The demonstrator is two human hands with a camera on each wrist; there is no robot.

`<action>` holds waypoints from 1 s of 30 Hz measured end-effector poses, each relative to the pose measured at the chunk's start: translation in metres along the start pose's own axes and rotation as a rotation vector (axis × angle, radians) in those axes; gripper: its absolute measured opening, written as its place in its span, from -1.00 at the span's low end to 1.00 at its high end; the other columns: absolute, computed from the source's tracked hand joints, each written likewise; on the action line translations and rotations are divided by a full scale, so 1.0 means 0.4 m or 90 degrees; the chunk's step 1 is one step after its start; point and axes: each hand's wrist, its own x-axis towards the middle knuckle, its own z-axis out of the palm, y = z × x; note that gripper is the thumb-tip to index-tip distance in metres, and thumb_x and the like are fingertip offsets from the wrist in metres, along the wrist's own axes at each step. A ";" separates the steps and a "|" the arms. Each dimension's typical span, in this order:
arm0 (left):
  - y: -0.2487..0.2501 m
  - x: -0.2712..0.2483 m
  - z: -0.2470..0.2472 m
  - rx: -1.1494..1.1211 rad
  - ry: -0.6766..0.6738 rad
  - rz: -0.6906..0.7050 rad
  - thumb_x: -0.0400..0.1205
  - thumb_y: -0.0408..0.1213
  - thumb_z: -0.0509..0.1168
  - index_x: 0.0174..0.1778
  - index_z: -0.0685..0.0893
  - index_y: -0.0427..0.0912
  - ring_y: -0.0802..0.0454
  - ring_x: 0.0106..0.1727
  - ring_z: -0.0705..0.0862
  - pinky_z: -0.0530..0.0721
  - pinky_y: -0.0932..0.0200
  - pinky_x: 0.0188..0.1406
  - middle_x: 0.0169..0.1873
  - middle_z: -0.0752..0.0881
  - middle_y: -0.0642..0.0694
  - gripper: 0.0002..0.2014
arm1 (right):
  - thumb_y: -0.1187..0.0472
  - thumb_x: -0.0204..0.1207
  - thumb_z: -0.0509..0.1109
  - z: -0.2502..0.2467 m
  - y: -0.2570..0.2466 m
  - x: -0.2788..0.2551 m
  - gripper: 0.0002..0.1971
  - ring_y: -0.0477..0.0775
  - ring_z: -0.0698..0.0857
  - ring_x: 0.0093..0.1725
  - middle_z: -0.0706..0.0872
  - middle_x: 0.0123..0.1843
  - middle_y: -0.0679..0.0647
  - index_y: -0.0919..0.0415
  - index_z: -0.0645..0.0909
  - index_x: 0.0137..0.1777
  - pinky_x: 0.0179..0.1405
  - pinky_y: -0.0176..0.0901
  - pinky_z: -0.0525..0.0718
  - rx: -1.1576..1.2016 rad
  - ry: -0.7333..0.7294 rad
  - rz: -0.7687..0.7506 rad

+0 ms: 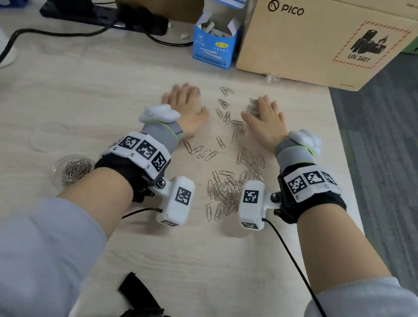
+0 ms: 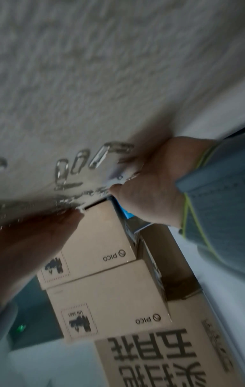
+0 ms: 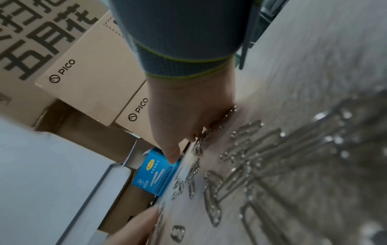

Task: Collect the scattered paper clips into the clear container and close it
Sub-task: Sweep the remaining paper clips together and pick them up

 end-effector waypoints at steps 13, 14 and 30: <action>0.064 0.057 -0.005 -0.031 -0.047 0.143 0.72 -0.03 -0.04 0.63 0.01 -0.01 0.02 0.69 -0.17 -0.33 -0.20 0.59 0.67 -0.06 0.03 -0.45 | 0.09 0.70 0.12 -0.025 -0.025 0.034 -0.46 0.00 -0.13 0.70 -0.02 0.72 0.03 0.14 0.14 0.66 0.64 -0.11 -0.19 0.137 -0.074 -0.058; 0.065 0.059 0.003 0.000 -0.054 0.153 0.73 -0.01 -0.07 0.63 0.00 0.02 0.03 0.68 -0.19 -0.34 -0.20 0.59 0.67 -0.06 0.07 -0.46 | 0.11 0.71 0.11 -0.022 -0.025 0.033 -0.47 0.00 -0.14 0.70 -0.02 0.72 0.03 0.16 0.16 0.65 0.63 -0.12 -0.21 0.115 -0.080 -0.072; 0.017 -0.110 0.026 -0.070 -0.105 0.298 0.74 -0.16 -0.02 0.59 0.20 -0.12 -0.04 0.69 -0.02 -0.12 0.06 0.61 0.65 0.13 -0.05 -0.54 | 0.18 0.69 0.16 0.042 -0.021 -0.114 -0.43 -0.02 -0.11 0.70 0.02 0.71 0.05 0.21 0.10 0.66 0.61 -0.17 -0.21 0.094 -0.110 -0.123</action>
